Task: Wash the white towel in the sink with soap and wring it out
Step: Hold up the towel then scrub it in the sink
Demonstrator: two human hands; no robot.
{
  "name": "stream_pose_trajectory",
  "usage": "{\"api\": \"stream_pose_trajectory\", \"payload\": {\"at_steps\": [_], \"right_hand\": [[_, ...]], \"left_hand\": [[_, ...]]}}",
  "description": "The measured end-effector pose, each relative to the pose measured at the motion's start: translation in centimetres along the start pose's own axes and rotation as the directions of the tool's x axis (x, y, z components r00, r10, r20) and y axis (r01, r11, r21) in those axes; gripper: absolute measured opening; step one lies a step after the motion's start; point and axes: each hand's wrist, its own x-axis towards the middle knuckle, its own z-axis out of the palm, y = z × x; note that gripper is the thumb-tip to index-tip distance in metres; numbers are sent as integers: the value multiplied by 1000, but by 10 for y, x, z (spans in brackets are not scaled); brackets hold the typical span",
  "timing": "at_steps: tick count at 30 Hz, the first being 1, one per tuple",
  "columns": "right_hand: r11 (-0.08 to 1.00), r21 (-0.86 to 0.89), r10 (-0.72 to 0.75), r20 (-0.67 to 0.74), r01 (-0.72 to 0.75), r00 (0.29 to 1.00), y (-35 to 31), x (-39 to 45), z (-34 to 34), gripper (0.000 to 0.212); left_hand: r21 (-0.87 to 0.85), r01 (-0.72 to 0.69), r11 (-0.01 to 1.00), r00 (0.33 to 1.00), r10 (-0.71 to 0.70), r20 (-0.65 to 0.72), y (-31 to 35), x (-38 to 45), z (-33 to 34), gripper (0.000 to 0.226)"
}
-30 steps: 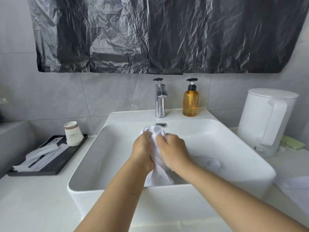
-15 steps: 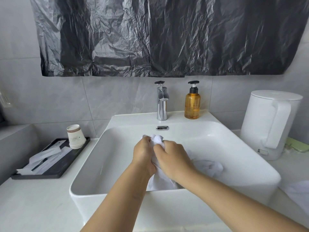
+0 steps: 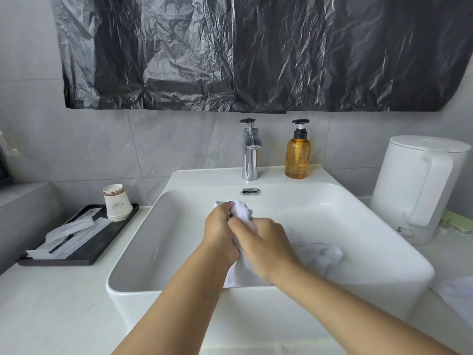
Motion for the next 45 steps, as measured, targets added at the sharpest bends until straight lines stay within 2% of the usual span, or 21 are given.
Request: {"api": "stream_pose_trajectory", "payload": {"at_steps": [2, 5, 8, 12, 16, 19, 21, 24, 27, 31, 34, 37, 39, 40, 45], "right_hand": [[1000, 10, 24, -96, -24, 995, 1, 10, -3, 57], [998, 3, 59, -208, -60, 976, 4, 32, -11, 49], [992, 32, 122, -214, -118, 969, 9, 48, -12, 43], [989, 41, 150, -230, -144, 962, 18, 51, -14, 40], [997, 37, 76, -249, -70, 966, 14, 41, -15, 40], [1000, 8, -21, -168, 22, 986, 9, 24, -12, 36], [996, -34, -91, -122, 87, 988, 8, 12, -8, 34], [989, -91, -128, -174, 113, 976, 7, 12, -6, 38], [999, -30, -33, -225, 27, 974, 11, 32, -13, 38], [989, 94, 135, -208, -117, 969, 20, 50, -19, 41], [991, 90, 113, -194, -97, 974, 16, 35, -20, 36], [1000, -14, -15, -113, 13, 993, 12, 9, -12, 33], [999, -39, -35, -86, 32, 996, 9, 1, -8, 35], [1000, -11, -7, -83, 6, 997, 9, 3, -10, 36], [966, 136, 239, -152, -219, 959, 30, 49, -34, 31]], "left_hand": [[42, 33, 999, 997, -35, 66, -2, -2, 1, 37], [107, 58, 993, 985, -74, 155, -4, -7, 1, 38], [131, 49, 990, 977, -75, 199, -4, -10, 2, 45], [178, 42, 983, 976, -79, 205, -5, -11, 5, 42], [156, 0, 988, 985, -27, 172, -7, -11, 4, 43], [64, -3, 998, 998, -1, 68, -4, -8, 1, 52], [45, -19, 999, 998, 16, 66, -4, -3, -3, 68], [80, -28, 996, 994, 19, 112, -5, -4, -3, 66], [162, 0, 987, 977, -35, 212, -7, -6, 1, 50], [228, 1, 974, 960, -64, 272, -7, -11, 3, 43], [177, 0, 984, 970, -43, 239, -6, -14, 3, 45], [101, 0, 995, 986, -16, 163, -6, -3, -1, 60], [97, -29, 995, 982, 10, 191, -5, 0, -3, 76], [100, -30, 995, 976, 8, 215, -5, -1, -2, 76], [181, 19, 983, 939, -80, 336, -9, -8, 4, 43]]}}
